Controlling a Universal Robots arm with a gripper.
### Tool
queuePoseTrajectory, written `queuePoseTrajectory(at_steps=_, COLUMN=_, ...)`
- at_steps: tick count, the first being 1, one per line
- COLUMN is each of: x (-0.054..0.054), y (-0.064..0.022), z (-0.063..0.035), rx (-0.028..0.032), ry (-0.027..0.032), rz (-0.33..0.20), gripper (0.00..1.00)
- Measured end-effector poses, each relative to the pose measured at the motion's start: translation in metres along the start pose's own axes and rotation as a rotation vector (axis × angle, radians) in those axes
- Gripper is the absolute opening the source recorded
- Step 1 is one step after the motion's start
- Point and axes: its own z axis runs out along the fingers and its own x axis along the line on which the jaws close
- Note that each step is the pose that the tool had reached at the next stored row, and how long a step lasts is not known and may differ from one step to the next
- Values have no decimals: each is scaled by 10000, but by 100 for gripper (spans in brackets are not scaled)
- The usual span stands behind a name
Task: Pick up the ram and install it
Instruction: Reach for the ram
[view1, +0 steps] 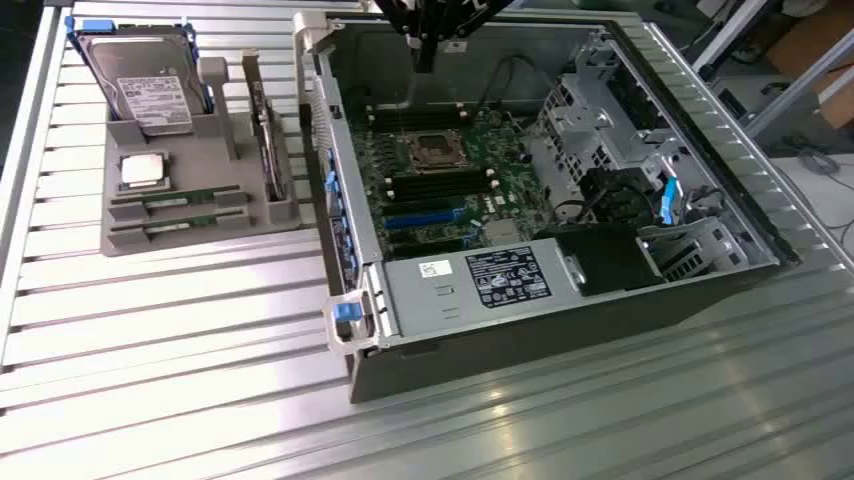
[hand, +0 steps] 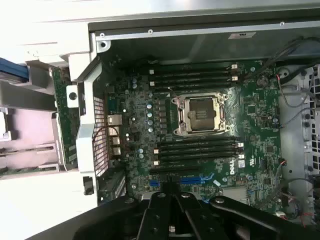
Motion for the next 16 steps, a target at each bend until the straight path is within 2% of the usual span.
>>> queuePoseTrajectory(at_steps=16, x=107, y=-8, z=-3, rx=0, ry=0, rz=0, gripper=11)
